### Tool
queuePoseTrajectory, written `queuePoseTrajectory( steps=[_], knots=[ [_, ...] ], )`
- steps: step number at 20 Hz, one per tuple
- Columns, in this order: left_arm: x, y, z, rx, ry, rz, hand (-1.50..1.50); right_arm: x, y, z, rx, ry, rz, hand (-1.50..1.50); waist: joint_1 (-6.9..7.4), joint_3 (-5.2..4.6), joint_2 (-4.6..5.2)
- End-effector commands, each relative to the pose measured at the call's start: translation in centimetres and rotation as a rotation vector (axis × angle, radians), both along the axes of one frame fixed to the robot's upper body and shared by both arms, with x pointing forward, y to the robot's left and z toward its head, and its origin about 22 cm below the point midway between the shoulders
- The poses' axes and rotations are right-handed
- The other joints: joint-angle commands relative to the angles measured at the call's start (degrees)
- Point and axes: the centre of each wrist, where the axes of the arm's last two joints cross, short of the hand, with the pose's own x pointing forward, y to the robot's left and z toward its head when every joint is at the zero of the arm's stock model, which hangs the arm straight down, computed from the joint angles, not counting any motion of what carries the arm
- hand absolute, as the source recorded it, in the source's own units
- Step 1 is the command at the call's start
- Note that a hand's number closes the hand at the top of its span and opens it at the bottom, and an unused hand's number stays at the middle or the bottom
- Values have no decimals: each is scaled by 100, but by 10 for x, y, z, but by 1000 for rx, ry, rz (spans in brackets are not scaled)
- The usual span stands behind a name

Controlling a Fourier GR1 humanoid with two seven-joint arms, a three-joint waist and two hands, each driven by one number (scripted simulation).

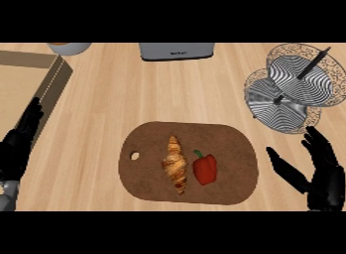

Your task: Pick the bell pepper from the cutting board and place it in the tiered basket

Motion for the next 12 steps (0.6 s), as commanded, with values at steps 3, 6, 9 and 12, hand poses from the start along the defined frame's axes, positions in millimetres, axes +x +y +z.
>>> queuePoseTrajectory(
  steps=[3, 6, 9, 12],
  knots=[
    [13, -20, 11, 22, -19, -12, 0, -56, 18, 8, -118, 180, 15, -150, 239, -36, 50],
    [6, -19, 11, 20, -3, -47, 0, -75, 6, 11, -201, 368, 151, -150, 403, -59, 60],
    [18, -23, 23, 44, -25, -48, 0, -65, 1, 35, -271, 473, 222, -150, 490, -58, 93],
    [21, -25, 19, 37, -22, -47, 0, -54, 9, 68, -286, 553, 251, -150, 525, -62, 111]
  ],
)
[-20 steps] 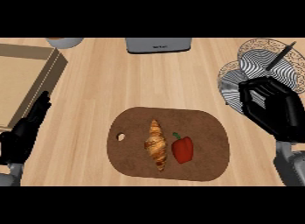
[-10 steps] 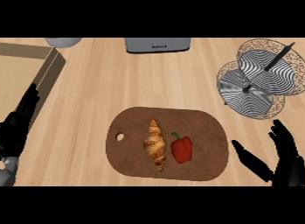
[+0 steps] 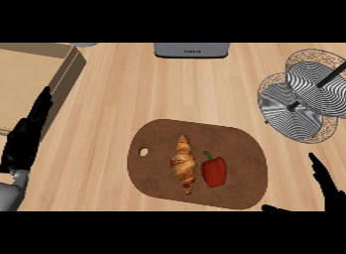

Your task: Pick the bell pepper from the cutting board and place it in the tiered basket

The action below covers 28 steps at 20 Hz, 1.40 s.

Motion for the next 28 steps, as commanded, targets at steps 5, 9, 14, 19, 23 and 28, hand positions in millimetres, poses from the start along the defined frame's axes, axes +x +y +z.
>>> queuePoseTrajectory(
  steps=[5, 9, 14, 19, 23, 28],
  knots=[
    [12, -14, 2, 1, -12, -17, 0, 35, 27, 76, -86, 205, -22, -150, 130, 25, 20],
    [13, -19, 6, -14, 8, -34, 0, 44, 53, 95, -71, 310, -21, -150, 138, 38, -11],
    [10, -23, 3, -20, 3, -37, 0, 71, 66, 84, -75, 425, -14, -150, 203, 43, 7],
    [-1, -14, -2, -8, 21, -11, 0, 77, 73, 71, -96, 481, -1, -150, 111, 49, -32],
    [0, -20, -7, -14, 11, -7, 0, 74, 102, 49, -93, 499, 21, -150, 74, 43, -35],
    [13, -31, -1, -17, 6, -4, 0, 84, 119, 48, -150, 495, 56, -150, -22, 47, -27]
  ],
)
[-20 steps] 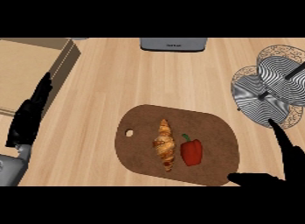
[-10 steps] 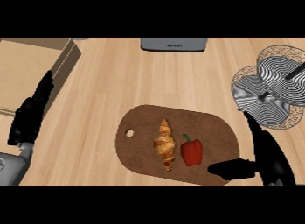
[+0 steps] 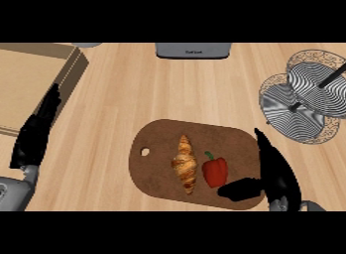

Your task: Pick the bell pepper from the cutting board and place it in the tiered basket

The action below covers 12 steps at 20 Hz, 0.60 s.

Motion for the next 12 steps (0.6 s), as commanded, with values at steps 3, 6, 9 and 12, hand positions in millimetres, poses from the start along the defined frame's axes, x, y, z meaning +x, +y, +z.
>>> queuePoseTrajectory(
  steps=[3, 6, 9, 12],
  knots=[
    [-8, 10, -9, 1, 5, 7, 0, 13, 19, -1, -127, 160, -103, -150, -37, -6, -14],
    [-16, 8, 7, -3, 20, -11, 0, 9, 24, -9, -156, 164, -114, -150, 22, 5, -58],
    [-2, -2, 4, 4, -8, 8, 0, 16, 39, -11, -183, 159, -101, -150, -58, 6, -12],
    [-7, 16, -1, -5, 12, 3, 0, 21, 46, -4, -191, 157, -90, -150, -48, 1, -8]
  ],
)
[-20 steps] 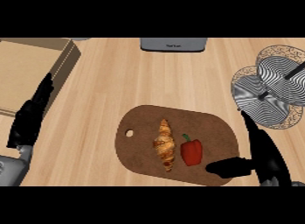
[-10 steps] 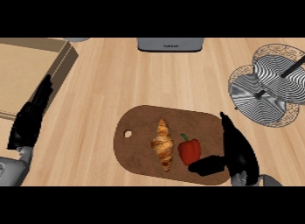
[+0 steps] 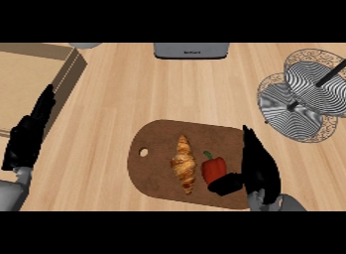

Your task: Pick the bell pepper from the cutting board and place it in the tiered basket

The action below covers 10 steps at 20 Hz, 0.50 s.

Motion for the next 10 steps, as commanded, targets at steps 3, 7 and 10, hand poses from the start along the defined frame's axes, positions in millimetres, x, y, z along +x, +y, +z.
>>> queuePoseTrajectory(
  steps=[3, 7, 10],
  knots=[
    [-5, -6, -11, 4, -6, 15, 0, -2, 17, 4, -76, 179, -129, -150, -43, 5, 4],
    [0, 2, -7, 3, 3, 5, 0, 7, 43, -6, -69, 205, -141, -150, 19, 6, 30],
    [2, -8, -1, 7, -10, -2, 0, 11, 37, 2, -53, 217, -158, -150, -2, 12, 18]
  ],
)
